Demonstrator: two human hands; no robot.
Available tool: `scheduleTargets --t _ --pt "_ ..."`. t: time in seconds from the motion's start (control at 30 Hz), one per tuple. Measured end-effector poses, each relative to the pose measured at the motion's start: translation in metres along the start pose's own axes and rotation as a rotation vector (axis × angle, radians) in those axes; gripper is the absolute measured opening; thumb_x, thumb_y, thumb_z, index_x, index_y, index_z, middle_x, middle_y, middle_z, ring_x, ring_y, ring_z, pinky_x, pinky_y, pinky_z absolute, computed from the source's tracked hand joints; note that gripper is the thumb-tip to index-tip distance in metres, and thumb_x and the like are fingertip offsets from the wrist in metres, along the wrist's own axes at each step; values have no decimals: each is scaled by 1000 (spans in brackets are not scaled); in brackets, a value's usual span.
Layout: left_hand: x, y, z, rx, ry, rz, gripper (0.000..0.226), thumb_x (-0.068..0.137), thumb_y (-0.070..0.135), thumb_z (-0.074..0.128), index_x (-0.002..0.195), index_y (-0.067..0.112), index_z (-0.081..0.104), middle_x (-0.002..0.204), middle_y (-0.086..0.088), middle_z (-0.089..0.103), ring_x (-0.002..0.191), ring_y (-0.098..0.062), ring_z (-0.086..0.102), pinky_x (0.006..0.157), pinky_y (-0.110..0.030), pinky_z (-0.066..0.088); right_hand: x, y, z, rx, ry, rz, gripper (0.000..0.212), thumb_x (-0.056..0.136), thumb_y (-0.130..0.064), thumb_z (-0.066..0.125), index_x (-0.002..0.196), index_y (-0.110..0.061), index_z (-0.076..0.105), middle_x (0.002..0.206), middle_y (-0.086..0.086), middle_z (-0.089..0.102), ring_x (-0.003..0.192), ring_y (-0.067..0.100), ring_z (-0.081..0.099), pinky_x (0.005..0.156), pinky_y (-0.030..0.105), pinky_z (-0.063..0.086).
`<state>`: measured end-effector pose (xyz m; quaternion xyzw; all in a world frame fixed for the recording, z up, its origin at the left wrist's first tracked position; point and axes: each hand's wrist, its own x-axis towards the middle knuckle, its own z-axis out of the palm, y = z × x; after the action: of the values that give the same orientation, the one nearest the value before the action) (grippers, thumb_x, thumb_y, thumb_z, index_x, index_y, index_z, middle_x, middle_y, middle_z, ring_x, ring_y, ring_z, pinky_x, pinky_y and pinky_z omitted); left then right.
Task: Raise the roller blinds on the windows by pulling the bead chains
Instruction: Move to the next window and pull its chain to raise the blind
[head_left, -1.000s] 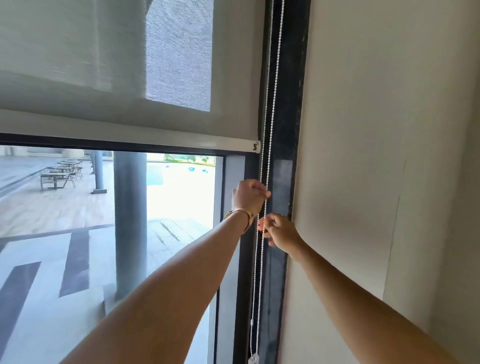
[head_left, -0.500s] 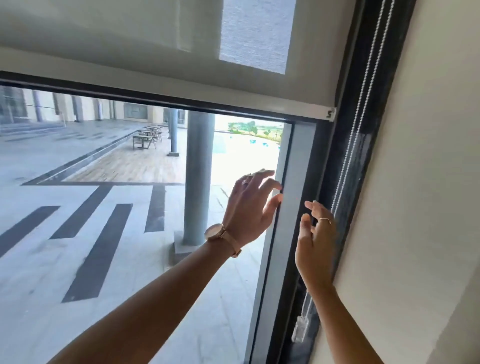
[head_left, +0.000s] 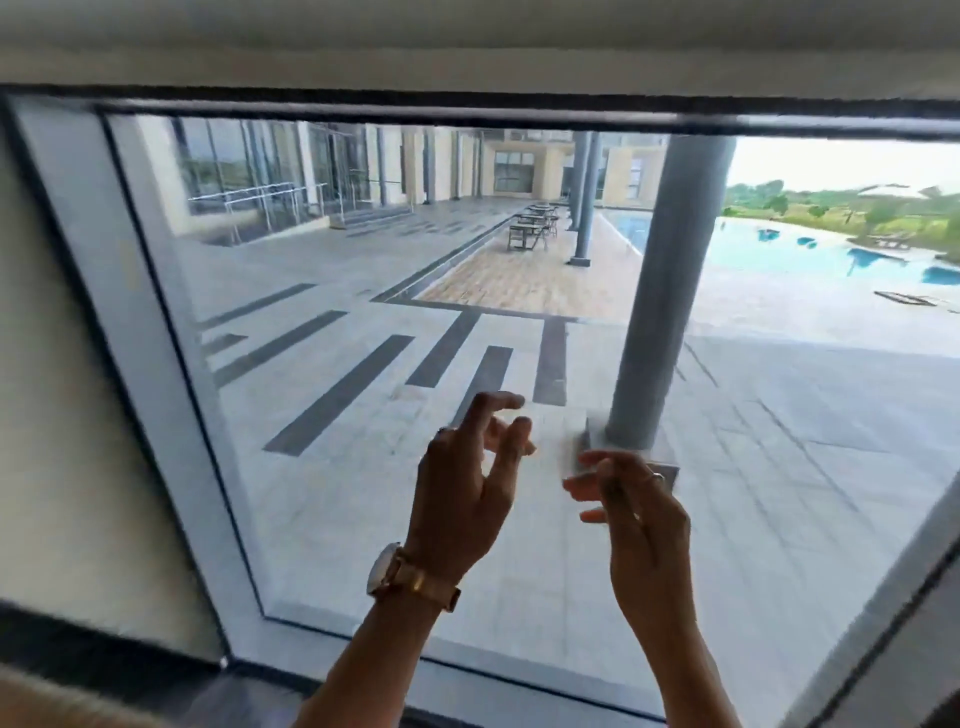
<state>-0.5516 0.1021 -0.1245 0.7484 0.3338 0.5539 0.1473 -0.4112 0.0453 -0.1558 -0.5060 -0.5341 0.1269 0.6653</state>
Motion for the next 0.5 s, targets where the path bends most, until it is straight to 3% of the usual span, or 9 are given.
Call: scheduleTargets --t 0.2,0.5 --pt "-31 -125 -179 121 33 -287 17 94 36 47 96 26 61 74 7 73 69 -1 68 68 -32 57 -34 -10 215 177 -278 86 22 86 -29 45 84 -33 67 81 -3 74 72 15 70 58 32 53" --pt "-72 -223 -373 156 335 -543 25 95 33 48 96 14 64 75 0 73 62 -9 68 55 -15 49 -69 -66 450 310 -708 86 24 91 -34 48 86 -19 65 74 2 71 72 14 69 60 28 51"
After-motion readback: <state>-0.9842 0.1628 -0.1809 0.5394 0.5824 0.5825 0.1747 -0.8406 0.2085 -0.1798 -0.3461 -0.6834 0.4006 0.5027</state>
